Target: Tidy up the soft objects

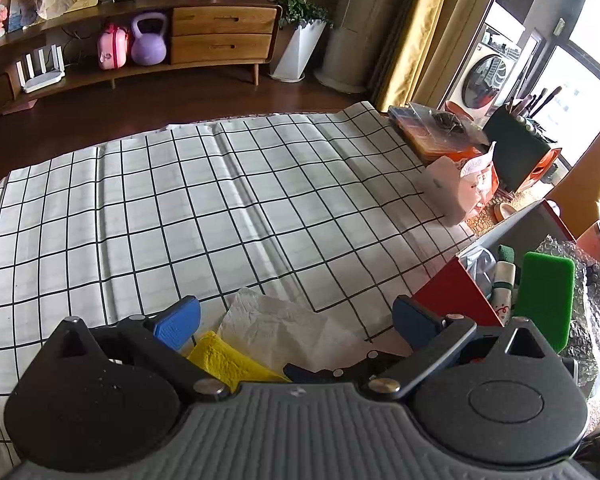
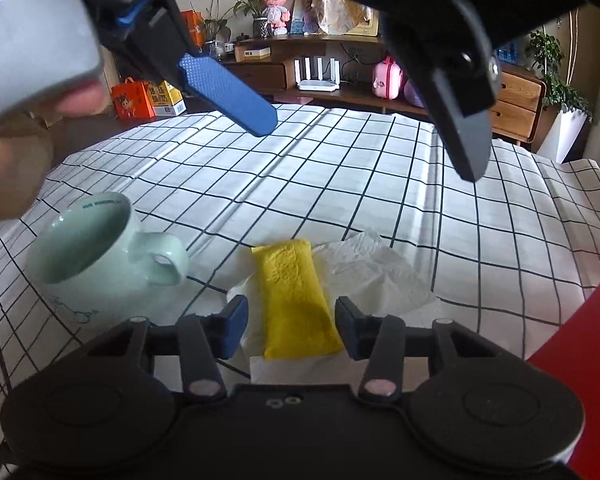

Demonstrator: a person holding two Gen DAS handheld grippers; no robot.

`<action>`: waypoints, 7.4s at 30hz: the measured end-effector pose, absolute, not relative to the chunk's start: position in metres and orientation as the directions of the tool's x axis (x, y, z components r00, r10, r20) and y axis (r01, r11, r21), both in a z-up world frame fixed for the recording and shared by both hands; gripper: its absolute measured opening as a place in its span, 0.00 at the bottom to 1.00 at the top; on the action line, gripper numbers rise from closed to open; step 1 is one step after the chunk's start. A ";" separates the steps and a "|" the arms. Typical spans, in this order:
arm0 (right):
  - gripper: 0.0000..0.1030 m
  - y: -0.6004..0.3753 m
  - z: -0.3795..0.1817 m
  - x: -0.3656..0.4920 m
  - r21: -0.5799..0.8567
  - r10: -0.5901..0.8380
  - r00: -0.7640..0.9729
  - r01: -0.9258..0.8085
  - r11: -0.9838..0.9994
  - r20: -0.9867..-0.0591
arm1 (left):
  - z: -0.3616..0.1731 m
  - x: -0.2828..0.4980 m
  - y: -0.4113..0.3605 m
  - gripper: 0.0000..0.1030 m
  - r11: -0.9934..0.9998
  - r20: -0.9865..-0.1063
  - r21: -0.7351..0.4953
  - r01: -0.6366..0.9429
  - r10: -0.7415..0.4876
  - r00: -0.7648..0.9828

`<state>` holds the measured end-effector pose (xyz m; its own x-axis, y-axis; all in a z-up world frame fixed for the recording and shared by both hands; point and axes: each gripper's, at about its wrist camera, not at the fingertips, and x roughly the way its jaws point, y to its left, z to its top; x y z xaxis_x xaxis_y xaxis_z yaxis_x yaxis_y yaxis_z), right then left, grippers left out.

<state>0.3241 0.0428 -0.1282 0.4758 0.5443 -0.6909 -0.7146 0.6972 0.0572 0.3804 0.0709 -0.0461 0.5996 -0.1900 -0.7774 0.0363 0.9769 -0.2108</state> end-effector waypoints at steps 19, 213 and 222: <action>0.39 0.052 -0.139 0.326 0.014 0.521 0.500 -0.712 0.702 -0.692 | -0.062 0.384 0.079 0.99 0.977 -0.780 -0.213 0.028 -0.187 0.598; 0.87 -0.223 0.009 0.124 0.048 0.245 0.896 -0.245 0.968 -0.370 | -0.004 0.192 -0.107 0.13 0.951 -0.552 -0.124 0.282 -0.302 0.777; 0.94 -0.226 0.007 0.104 0.043 0.230 0.905 -0.230 0.972 -0.357 | -0.003 0.164 -0.108 0.69 0.949 -0.509 -0.111 0.295 -0.310 0.803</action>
